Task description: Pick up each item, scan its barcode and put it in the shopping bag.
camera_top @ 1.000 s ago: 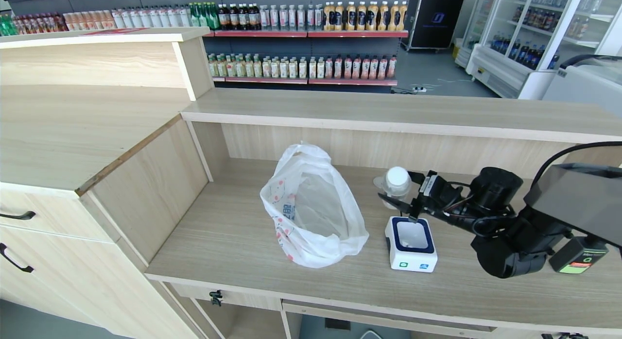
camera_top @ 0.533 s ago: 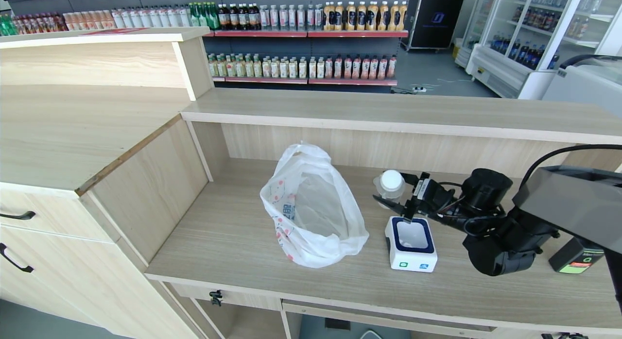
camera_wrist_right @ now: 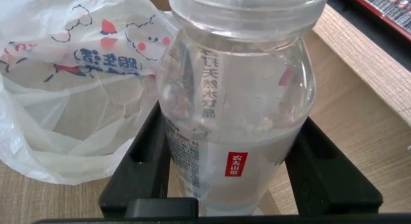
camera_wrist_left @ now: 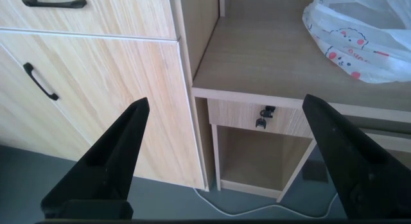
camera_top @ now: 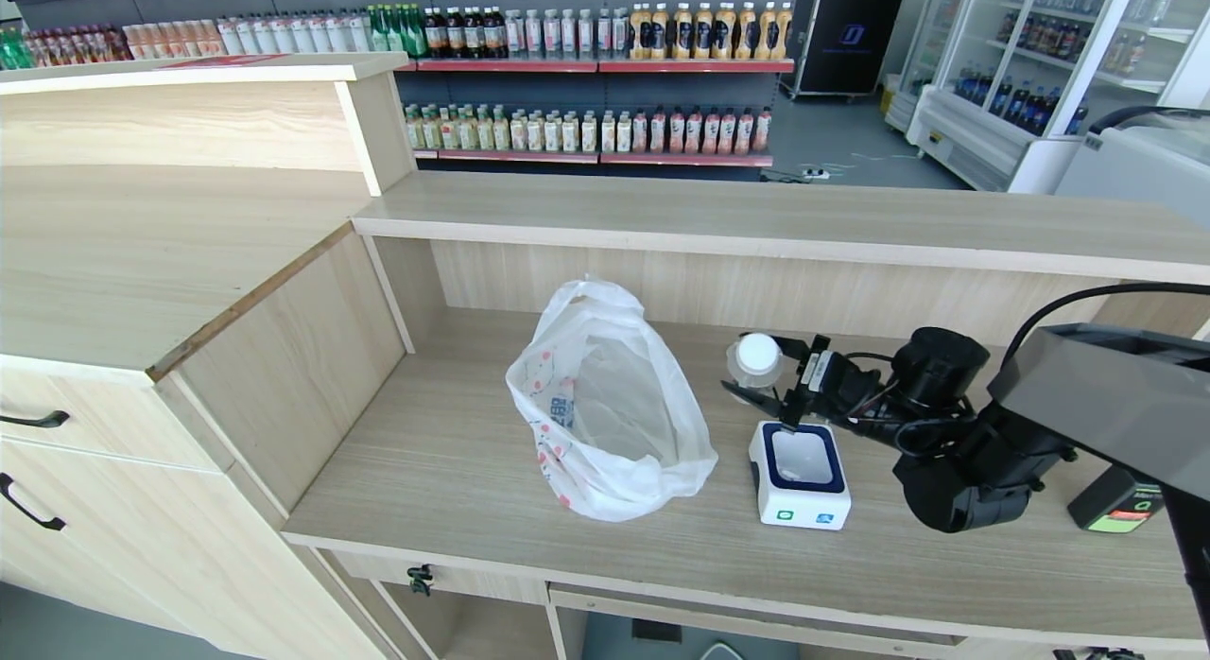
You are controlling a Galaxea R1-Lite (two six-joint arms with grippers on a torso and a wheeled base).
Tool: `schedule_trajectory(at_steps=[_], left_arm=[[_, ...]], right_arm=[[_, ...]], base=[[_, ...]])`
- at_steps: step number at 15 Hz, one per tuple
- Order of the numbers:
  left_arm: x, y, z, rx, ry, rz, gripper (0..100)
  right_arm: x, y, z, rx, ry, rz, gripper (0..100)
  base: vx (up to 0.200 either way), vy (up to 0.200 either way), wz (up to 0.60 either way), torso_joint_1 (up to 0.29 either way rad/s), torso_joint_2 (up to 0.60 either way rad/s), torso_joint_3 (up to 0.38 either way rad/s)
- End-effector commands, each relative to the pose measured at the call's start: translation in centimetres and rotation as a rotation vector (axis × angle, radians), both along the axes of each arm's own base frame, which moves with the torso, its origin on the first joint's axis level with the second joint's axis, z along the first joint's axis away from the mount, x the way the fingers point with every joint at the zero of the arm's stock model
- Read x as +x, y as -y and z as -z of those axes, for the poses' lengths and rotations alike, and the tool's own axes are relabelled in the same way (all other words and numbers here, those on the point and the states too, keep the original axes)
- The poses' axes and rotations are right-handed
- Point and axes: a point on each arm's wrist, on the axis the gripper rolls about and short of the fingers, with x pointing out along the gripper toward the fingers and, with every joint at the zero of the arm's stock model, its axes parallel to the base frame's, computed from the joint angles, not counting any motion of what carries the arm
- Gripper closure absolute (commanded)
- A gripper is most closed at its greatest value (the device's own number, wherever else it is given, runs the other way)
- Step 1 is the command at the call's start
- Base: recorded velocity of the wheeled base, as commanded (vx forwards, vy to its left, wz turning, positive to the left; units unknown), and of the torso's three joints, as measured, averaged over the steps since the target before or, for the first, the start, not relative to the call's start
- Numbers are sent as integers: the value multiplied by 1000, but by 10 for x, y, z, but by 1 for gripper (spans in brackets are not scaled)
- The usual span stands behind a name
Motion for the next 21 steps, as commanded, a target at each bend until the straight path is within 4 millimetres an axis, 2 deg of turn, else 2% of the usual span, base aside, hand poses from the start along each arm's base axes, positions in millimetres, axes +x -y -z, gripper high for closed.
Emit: schedule_trajectory(at_steps=[1, 6, 8, 11, 14, 17, 21], left_arm=[[0, 0, 0, 0, -1, -1, 0], [0, 0, 0, 0, 0, -1, 0], [0, 0, 0, 0, 0, -1, 0], [0, 0, 0, 0, 0, -1, 0], [0, 0, 0, 0, 0, -1, 0], [0, 0, 0, 0, 0, -1, 0], [0, 0, 0, 0, -1, -1, 0]], right_arm=[[0, 0, 2, -3, 0, -1, 100], [0, -1, -1, -4, 8, -18, 100], [-8, 4, -22, 12, 18, -20, 100], [-56, 16, -73, 173, -186, -31, 100], [-96, 56, -117, 270, -350, 119, 100], [-138, 109, -131, 327, -547, 337, 100], [-180, 149, -139, 387, -609, 551, 100]], base=[[0, 0, 0, 0, 0, 0], [0, 0, 0, 0, 0, 0], [0, 0, 0, 0, 0, 0], [0, 0, 0, 0, 0, 0], [0, 0, 0, 0, 0, 0], [0, 0, 0, 0, 0, 0], [0, 0, 0, 0, 0, 0]])
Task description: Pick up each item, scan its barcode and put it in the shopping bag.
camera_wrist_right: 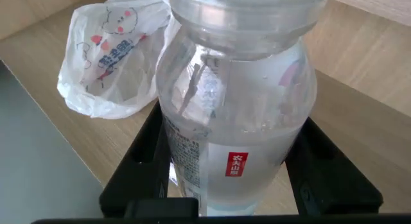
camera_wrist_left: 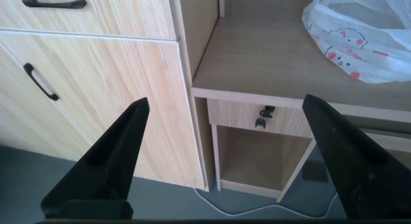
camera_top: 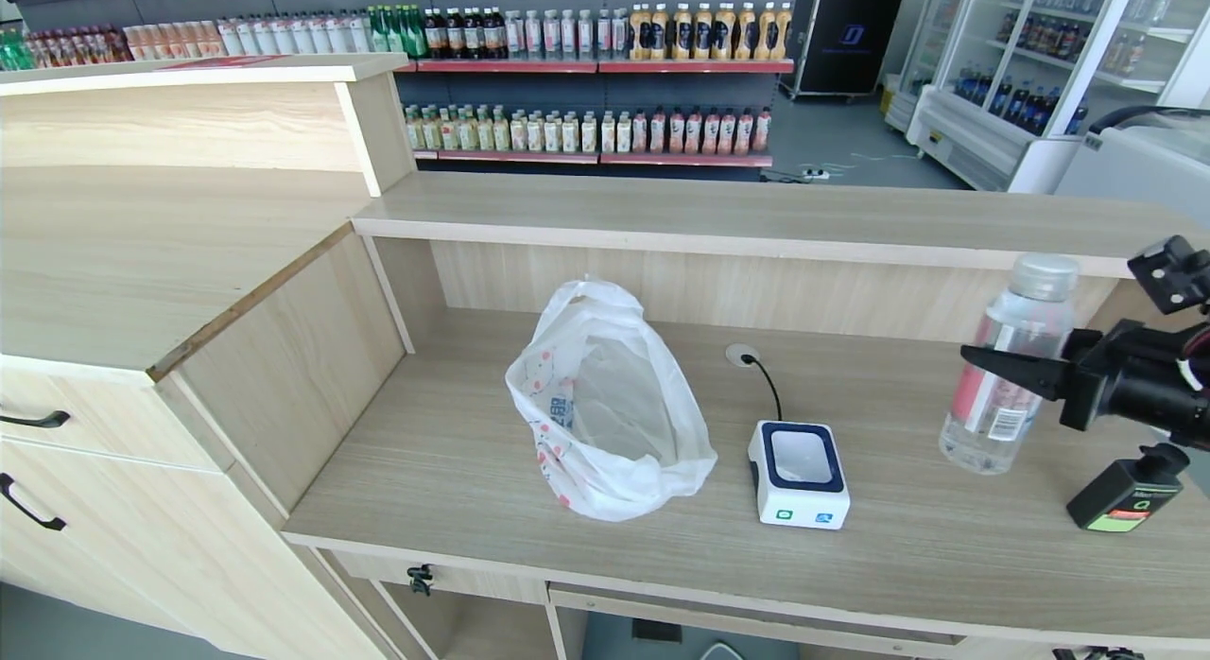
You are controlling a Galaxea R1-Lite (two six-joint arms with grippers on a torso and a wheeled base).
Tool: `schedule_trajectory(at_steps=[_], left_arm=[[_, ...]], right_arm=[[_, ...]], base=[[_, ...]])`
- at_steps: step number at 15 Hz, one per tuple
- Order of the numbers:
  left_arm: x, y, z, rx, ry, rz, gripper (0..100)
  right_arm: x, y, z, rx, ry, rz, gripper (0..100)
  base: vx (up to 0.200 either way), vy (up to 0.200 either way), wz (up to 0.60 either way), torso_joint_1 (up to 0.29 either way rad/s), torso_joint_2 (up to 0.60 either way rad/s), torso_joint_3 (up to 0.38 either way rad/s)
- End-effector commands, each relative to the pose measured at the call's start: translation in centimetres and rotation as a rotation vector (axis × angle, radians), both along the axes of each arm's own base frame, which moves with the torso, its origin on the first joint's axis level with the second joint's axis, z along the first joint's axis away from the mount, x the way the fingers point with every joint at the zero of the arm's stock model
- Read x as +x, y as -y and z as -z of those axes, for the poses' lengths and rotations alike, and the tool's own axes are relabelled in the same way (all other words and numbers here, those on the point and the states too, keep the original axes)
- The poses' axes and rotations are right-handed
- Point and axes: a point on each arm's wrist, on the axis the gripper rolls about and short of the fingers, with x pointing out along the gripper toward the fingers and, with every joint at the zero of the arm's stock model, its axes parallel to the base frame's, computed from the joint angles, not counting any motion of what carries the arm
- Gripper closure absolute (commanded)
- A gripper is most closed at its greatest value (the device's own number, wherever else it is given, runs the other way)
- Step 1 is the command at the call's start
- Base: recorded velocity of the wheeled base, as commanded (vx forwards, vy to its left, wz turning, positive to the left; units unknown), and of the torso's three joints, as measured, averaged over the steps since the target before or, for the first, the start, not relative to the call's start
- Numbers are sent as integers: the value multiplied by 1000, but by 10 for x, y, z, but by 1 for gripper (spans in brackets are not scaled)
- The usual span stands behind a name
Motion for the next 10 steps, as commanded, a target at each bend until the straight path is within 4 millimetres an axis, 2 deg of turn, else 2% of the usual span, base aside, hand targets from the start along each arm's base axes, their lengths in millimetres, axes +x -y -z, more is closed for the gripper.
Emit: schedule_trajectory(at_steps=[1, 2, 4, 9, 10], left_arm=[[0, 0, 0, 0, 0, -1, 0], [0, 0, 0, 0, 0, -1, 0], [0, 0, 0, 0, 0, -1, 0], [0, 0, 0, 0, 0, -1, 0], [0, 0, 0, 0, 0, -1, 0]], right_arm=[[-31, 12, -20, -20, 66, 88, 100], [-42, 23, -23, -47, 53, 199, 100], [-43, 29, -28, -94, 74, 286, 100], [-52, 26, -43, -131, 141, 333, 100], [-52, 25, -44, -133, 145, 333, 100]], base=[[0, 0, 0, 0, 0, 0], [0, 0, 0, 0, 0, 0], [0, 0, 0, 0, 0, 0], [0, 0, 0, 0, 0, 0], [0, 0, 600, 2, 7, 2]])
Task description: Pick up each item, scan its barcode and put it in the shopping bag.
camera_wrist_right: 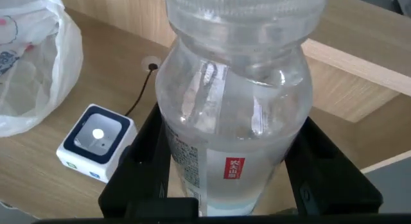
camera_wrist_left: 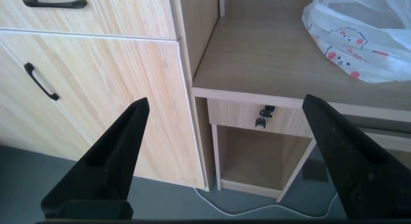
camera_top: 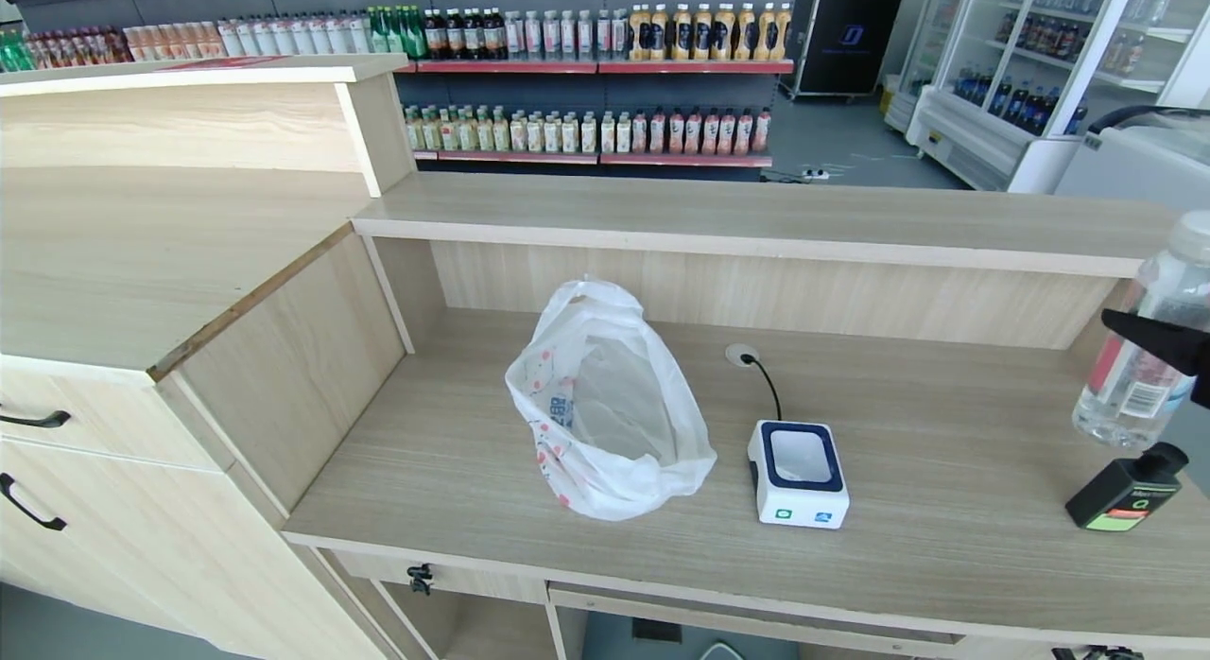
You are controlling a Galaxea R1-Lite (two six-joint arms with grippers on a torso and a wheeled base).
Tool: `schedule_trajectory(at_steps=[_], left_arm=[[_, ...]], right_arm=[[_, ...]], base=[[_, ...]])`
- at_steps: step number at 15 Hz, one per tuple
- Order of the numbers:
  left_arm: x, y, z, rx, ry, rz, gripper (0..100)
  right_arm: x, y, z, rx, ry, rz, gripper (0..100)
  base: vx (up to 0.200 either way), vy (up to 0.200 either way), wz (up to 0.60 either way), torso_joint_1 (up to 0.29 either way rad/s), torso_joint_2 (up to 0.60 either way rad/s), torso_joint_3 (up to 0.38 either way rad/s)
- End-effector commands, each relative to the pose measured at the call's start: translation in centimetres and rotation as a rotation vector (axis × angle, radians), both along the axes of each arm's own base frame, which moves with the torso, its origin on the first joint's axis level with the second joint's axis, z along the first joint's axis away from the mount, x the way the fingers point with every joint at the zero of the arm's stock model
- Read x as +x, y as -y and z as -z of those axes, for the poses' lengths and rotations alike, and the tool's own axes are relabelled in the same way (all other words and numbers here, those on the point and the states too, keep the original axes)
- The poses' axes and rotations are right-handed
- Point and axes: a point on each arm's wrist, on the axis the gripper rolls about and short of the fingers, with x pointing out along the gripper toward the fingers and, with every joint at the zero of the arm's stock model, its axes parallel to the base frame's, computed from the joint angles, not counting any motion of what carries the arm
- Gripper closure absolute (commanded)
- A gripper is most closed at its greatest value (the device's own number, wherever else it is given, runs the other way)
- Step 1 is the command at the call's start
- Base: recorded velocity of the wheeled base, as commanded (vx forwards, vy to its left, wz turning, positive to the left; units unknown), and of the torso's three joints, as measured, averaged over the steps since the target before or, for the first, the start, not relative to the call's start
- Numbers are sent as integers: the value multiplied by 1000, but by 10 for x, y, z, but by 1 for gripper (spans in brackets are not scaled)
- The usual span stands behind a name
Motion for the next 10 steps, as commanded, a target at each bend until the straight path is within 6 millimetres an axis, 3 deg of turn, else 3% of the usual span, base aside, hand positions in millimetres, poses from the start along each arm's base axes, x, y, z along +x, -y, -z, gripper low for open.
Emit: schedule_trajectory(at_steps=[1, 5, 8, 10], left_arm=[[0, 0, 0, 0, -2, -1, 0], [0, 0, 0, 0, 0, -1, 0], [0, 0, 0, 0, 0, -1, 0], [0, 0, 0, 0, 0, -1, 0]], right_arm=[[-2, -4, -6, -10, 24, 5, 100], [6, -32, -18, 57, 52, 35, 100], [11, -48, -15, 73, 34, -34, 100], [22, -60, -8, 92, 5, -92, 100]], base=[[0, 0, 600, -7, 2, 2], [0, 0, 600, 5, 4, 2], [0, 0, 600, -4, 2, 2], [0, 0, 0, 0, 0, 0]])
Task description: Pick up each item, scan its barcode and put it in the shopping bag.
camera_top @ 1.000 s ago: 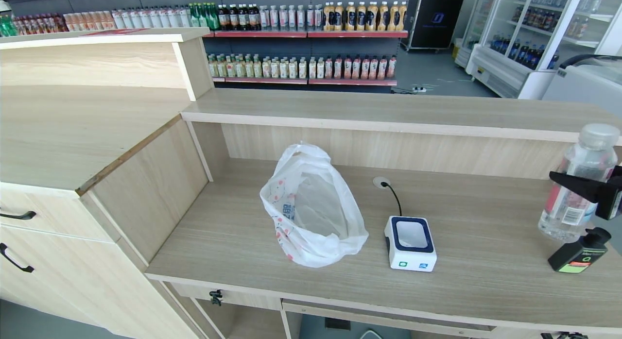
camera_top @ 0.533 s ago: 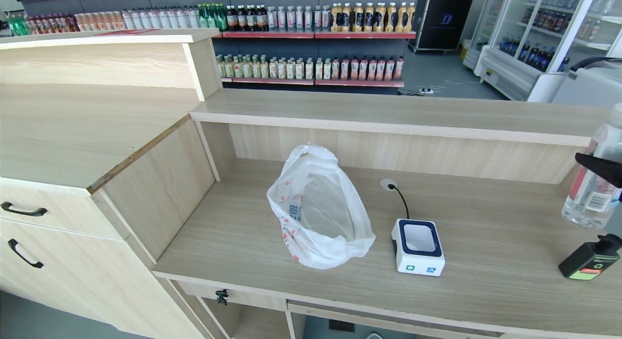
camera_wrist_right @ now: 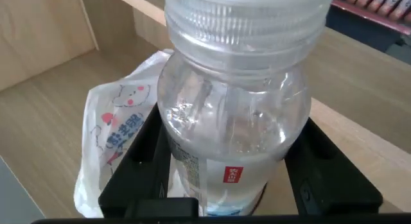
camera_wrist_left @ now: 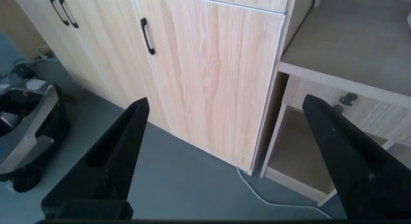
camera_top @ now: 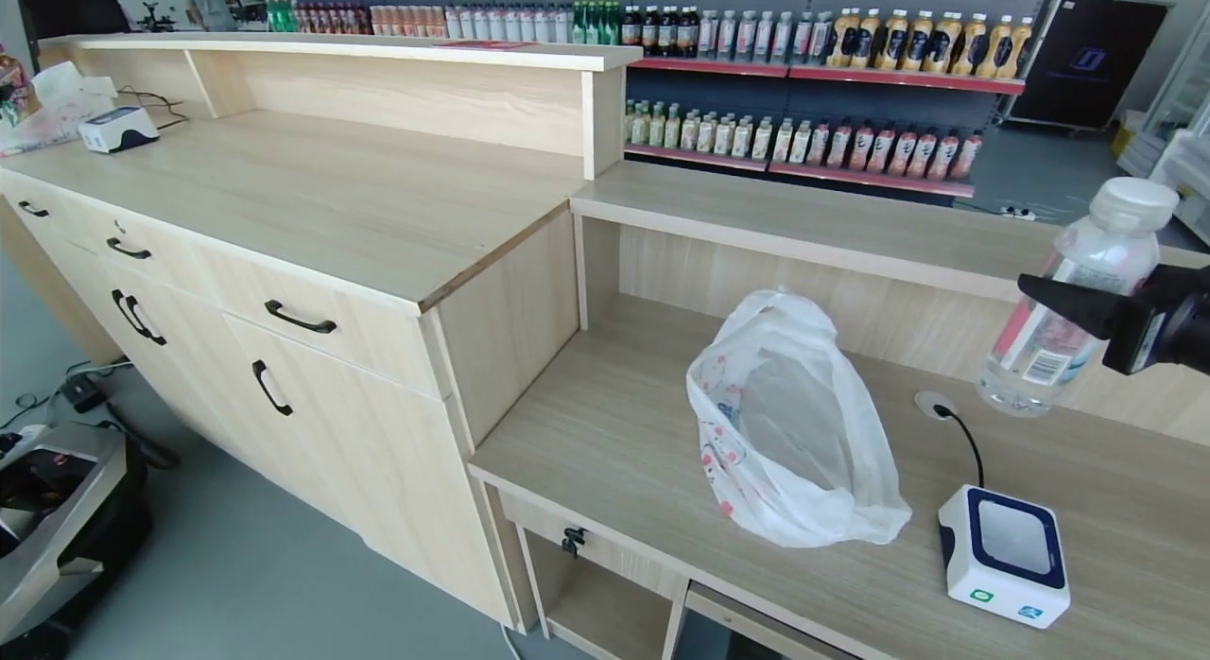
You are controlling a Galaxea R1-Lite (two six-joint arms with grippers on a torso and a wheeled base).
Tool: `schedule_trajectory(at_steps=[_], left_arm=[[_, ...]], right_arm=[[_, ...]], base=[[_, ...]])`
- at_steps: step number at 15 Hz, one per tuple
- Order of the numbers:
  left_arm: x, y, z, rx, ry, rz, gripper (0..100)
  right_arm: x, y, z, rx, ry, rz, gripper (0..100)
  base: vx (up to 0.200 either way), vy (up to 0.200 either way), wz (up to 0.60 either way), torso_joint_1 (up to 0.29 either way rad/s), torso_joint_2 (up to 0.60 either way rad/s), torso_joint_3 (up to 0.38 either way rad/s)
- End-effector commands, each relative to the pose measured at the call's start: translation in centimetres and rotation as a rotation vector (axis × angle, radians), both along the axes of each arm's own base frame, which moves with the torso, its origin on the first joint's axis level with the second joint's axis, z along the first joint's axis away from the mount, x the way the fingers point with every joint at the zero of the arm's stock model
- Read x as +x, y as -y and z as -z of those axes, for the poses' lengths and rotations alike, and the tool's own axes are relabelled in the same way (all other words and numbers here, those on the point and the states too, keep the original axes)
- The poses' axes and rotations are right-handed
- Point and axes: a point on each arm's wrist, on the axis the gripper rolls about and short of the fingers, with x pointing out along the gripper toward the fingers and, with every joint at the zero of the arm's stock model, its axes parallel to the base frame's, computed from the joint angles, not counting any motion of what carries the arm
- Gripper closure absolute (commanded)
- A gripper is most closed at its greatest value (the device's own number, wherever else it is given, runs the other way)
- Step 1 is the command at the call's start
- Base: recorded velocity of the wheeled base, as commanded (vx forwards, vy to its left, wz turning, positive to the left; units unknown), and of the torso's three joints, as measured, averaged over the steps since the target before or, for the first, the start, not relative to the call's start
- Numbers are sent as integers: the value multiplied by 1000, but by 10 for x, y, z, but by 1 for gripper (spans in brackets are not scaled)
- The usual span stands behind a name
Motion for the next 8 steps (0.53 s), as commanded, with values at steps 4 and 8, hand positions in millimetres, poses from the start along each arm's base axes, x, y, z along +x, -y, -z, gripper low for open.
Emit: schedule_trajectory(at_steps=[4, 8], left_arm=[[0, 0, 0, 0, -1, -1, 0], [0, 0, 0, 0, 0, -1, 0]], right_arm=[[64, -25, 54, 63, -100, -111, 100], [119, -39, 109, 54, -56, -157, 100]], base=[[0, 0, 0, 0, 0, 0], [0, 0, 0, 0, 0, 0]])
